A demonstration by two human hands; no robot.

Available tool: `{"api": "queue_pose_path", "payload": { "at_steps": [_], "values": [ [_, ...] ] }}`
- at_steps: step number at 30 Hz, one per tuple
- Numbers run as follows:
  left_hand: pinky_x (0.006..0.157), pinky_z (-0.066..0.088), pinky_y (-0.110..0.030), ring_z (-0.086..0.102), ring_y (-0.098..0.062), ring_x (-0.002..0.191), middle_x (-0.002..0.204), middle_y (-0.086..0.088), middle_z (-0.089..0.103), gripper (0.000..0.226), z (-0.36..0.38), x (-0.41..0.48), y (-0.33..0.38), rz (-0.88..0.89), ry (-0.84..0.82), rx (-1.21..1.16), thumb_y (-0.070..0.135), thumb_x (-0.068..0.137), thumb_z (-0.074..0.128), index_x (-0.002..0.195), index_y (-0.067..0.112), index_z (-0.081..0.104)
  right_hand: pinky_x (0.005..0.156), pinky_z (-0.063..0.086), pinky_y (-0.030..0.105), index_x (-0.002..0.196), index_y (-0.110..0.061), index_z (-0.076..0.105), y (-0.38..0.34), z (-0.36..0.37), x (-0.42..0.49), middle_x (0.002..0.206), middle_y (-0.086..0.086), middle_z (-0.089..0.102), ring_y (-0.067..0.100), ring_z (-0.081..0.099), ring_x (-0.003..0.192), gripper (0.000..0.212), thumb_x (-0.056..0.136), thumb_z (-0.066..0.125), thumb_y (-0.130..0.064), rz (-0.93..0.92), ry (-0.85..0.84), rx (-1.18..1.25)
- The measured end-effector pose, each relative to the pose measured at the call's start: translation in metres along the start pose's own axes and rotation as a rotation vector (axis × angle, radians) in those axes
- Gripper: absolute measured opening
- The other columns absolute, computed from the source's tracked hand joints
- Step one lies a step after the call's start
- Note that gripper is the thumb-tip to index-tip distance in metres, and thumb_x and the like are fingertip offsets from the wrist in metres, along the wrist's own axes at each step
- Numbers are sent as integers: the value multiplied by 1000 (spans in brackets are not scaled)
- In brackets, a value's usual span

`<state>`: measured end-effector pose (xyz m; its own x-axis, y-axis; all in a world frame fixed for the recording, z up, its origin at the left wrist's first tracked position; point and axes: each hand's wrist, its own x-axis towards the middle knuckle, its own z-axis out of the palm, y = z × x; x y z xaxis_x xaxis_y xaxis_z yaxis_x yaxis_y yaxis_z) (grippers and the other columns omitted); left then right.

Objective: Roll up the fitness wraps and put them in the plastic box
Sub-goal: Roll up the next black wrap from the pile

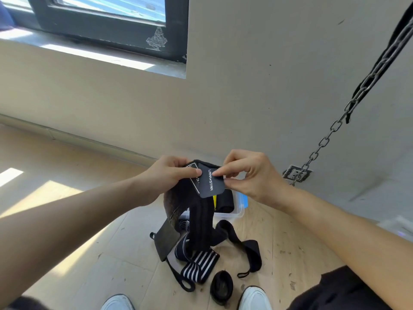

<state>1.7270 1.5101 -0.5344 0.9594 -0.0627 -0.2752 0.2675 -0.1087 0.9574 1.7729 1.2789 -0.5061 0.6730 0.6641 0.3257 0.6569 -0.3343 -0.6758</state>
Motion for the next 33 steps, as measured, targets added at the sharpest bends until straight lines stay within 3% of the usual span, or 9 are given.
{"api": "queue_pose_path", "payload": {
  "at_steps": [3,5,8,12,15,20,25,29,33],
  "values": [
    [83,55,-33,72,-25,93,105,-17,77,20,0,0,-1,-3,-43,-13,19,97,66,110,6,75,65,48,25,91,-10,82,-1,3,4,83,0,65,11,61,74,13,81,79,-2,-44,55,-8],
    [88,55,-35,72,-27,99,111,-18,76,23,-2,-1,-2,-2,-84,-20,19,100,63,115,5,73,62,48,24,86,-7,78,0,-1,9,77,1,69,8,61,66,1,86,78,-8,112,129,34],
    [91,55,-34,71,-28,104,114,-18,75,23,-3,-3,-3,-6,-128,-21,13,102,59,119,4,70,53,50,22,85,2,69,8,-7,14,68,13,66,7,60,53,16,93,71,-11,442,263,152],
    [95,53,-35,68,-33,117,121,-15,74,26,-3,-4,-3,-8,-152,-72,7,102,56,126,7,67,56,61,27,108,0,65,11,-6,11,85,15,67,21,74,65,14,99,63,-9,721,298,561],
    [101,52,-41,67,-32,120,124,-13,73,28,-2,-4,-2,-7,-138,-120,8,103,56,129,10,65,64,64,35,118,-3,62,5,5,9,104,14,59,28,76,77,20,100,62,-11,766,253,657],
    [105,52,-43,67,-32,120,126,-15,72,28,5,-3,1,15,-99,-211,11,103,56,130,8,65,87,60,54,115,-11,57,-4,14,8,110,13,52,30,60,100,15,101,59,-11,739,98,950],
    [92,57,-35,72,-22,106,124,-17,72,27,8,-3,3,7,-65,-173,16,103,57,127,7,67,73,61,29,99,-3,63,-1,13,12,94,15,61,23,67,85,4,96,62,-1,706,254,963],
    [99,57,-35,70,-28,112,125,-19,71,35,10,-3,3,-7,-131,-133,28,106,52,126,5,68,74,61,24,91,-3,64,3,10,17,87,10,66,17,71,78,7,92,66,4,725,385,993],
    [111,46,-49,66,-32,122,128,-12,71,47,9,-4,-6,-13,-259,-56,26,93,69,138,20,57,66,60,21,94,-2,64,4,5,20,86,8,69,13,72,71,7,92,65,5,772,487,1062]
  ]
}}
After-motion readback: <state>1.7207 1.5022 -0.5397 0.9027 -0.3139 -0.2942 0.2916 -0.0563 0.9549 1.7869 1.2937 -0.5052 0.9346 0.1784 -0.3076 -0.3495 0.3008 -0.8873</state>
